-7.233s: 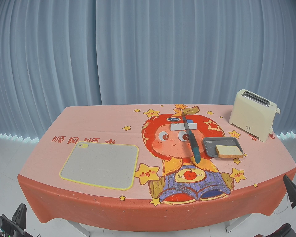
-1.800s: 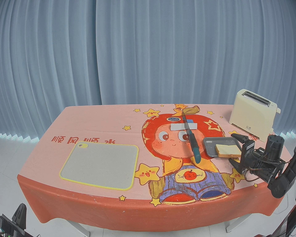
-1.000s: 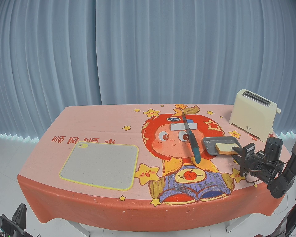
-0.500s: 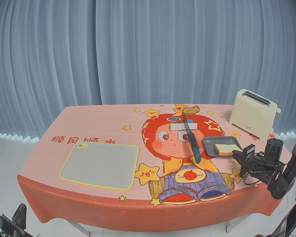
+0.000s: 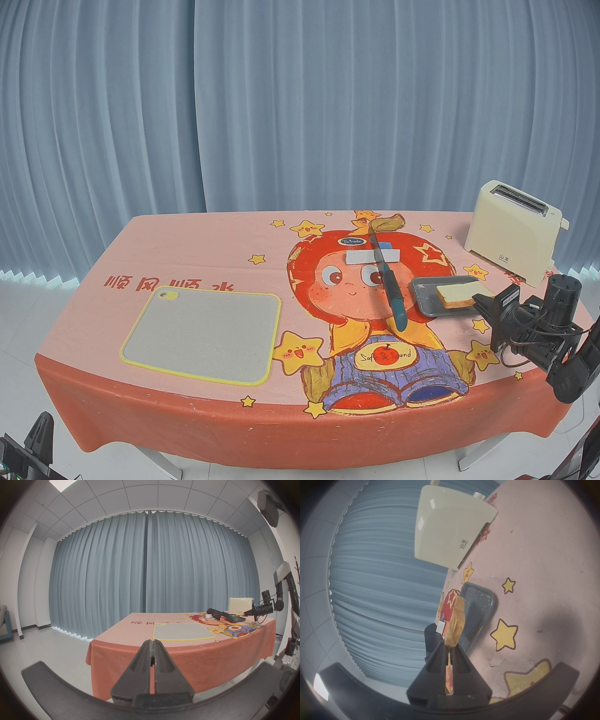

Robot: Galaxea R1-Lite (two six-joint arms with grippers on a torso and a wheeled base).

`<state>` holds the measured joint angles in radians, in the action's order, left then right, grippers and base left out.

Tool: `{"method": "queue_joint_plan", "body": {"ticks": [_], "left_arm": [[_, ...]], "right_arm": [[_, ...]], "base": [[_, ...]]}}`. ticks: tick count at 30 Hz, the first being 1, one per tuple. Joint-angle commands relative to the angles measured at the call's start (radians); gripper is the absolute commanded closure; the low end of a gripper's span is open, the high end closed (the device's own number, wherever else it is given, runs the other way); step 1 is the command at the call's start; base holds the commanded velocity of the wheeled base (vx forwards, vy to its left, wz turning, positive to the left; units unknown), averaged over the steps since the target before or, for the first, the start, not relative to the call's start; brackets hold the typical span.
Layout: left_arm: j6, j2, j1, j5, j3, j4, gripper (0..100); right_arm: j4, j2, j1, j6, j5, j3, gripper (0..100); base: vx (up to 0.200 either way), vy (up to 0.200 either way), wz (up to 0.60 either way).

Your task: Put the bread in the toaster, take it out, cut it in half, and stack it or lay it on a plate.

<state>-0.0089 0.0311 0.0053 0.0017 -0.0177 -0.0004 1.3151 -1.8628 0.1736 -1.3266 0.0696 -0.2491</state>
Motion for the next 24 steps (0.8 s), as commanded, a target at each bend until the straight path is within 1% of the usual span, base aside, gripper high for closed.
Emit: {"method": "queue_joint_plan", "body": {"ticks": [1,6,8,9,10,12,15,16,17,18,19,20,22,24], "left_arm": [[0.000,0.001,0.001,0.000,0.018,0.000,100],[0.000,0.001,0.001,0.000,0.018,-0.001,100],[0.000,0.001,0.001,0.000,0.018,-0.001,100],[0.000,0.001,0.001,0.000,0.018,-0.001,100],[0.000,0.001,0.001,0.000,0.018,-0.001,100],[0.000,0.001,0.001,0.000,0.018,-0.001,100],[0.000,0.001,0.001,0.000,0.018,-0.001,100],[0.000,0.001,0.001,0.000,0.018,-0.001,100],[0.000,0.000,0.001,0.000,0.018,-0.001,100],[0.000,0.001,0.001,0.000,0.018,-0.001,100],[0.000,0.001,0.001,0.000,0.018,0.000,100],[0.000,0.000,0.001,0.000,0.018,-0.001,100],[0.000,0.001,0.001,0.000,0.018,0.000,100],[0.000,0.000,0.001,0.000,0.018,0.000,100]], "right_arm": [[0.000,0.039,-0.005,0.041,0.001,0.008,100],[-0.005,0.073,-0.005,0.116,-0.001,0.013,100],[-0.004,0.077,-0.005,0.165,-0.001,0.013,100],[-0.002,0.077,-0.005,0.175,-0.001,0.013,100],[-0.002,0.077,-0.005,0.210,-0.001,0.013,100],[-0.002,0.079,-0.005,0.248,-0.001,0.013,100],[-0.002,0.083,-0.002,0.360,0.001,0.027,100],[-0.002,0.082,0.001,0.411,0.001,0.028,100],[0.000,0.082,0.003,0.449,0.001,0.030,100],[-0.002,0.082,0.003,0.461,0.001,0.030,100],[0.000,0.082,0.003,0.529,0.001,0.028,100],[0.000,0.083,0.004,0.575,0.003,0.027,100],[0.000,0.088,0.004,0.646,0.009,0.027,100],[0.000,0.093,0.004,0.727,0.010,0.027,100]], "base": [[0.000,0.000,0.00],[0.000,0.000,0.00],[0.000,0.000,0.00],[0.000,0.000,0.00],[0.000,0.000,0.00],[0.000,0.000,0.00],[0.000,0.000,0.00],[0.000,0.000,0.00],[0.000,0.000,0.00],[0.000,0.000,0.00],[0.000,0.000,0.00],[0.000,0.000,0.00],[0.000,0.000,0.00],[0.000,0.000,0.00]]}}
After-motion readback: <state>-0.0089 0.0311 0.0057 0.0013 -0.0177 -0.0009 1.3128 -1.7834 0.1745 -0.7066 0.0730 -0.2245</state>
